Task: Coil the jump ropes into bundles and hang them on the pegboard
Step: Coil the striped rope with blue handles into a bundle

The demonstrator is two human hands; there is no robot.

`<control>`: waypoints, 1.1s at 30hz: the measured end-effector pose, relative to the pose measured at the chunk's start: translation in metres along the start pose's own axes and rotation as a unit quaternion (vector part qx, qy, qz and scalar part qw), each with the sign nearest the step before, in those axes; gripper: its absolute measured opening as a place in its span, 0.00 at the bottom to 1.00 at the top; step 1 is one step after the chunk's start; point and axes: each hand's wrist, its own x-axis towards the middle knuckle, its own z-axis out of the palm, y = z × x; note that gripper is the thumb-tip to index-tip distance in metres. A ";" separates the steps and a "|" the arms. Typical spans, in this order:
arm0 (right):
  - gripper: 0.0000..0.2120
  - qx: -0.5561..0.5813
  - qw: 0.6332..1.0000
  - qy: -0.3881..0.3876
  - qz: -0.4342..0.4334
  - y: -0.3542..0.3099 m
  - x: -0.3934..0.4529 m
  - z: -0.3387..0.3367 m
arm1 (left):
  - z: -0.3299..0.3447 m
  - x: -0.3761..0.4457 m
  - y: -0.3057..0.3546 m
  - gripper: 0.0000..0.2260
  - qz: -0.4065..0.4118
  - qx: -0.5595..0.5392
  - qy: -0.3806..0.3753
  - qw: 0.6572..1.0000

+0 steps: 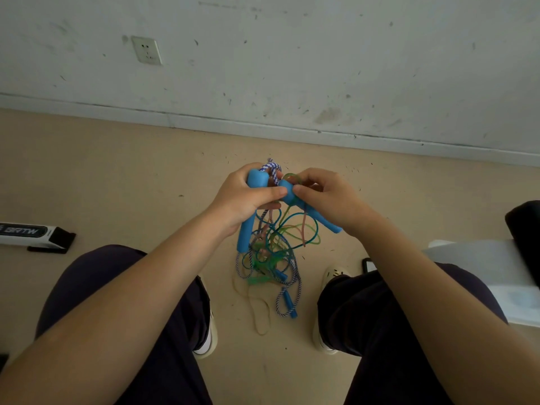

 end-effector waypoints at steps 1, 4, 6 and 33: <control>0.03 0.013 1.000 0.016 0.012 0.000 0.001 0.001 | 0.001 0.000 0.000 0.14 0.011 0.009 0.002 1.000; 0.05 0.004 0.998 0.061 0.029 0.004 0.006 0.001 | 0.001 0.001 0.002 0.13 0.041 0.018 0.027 0.999; 0.06 -0.028 0.996 0.067 0.047 0.008 0.008 -0.002 | -0.003 0.003 0.006 0.12 0.047 -0.005 0.060 0.997; 0.08 0.241 0.960 -0.091 0.109 0.001 0.001 0.008 | -0.003 -0.003 0.016 0.15 -0.056 -0.077 -0.088 0.991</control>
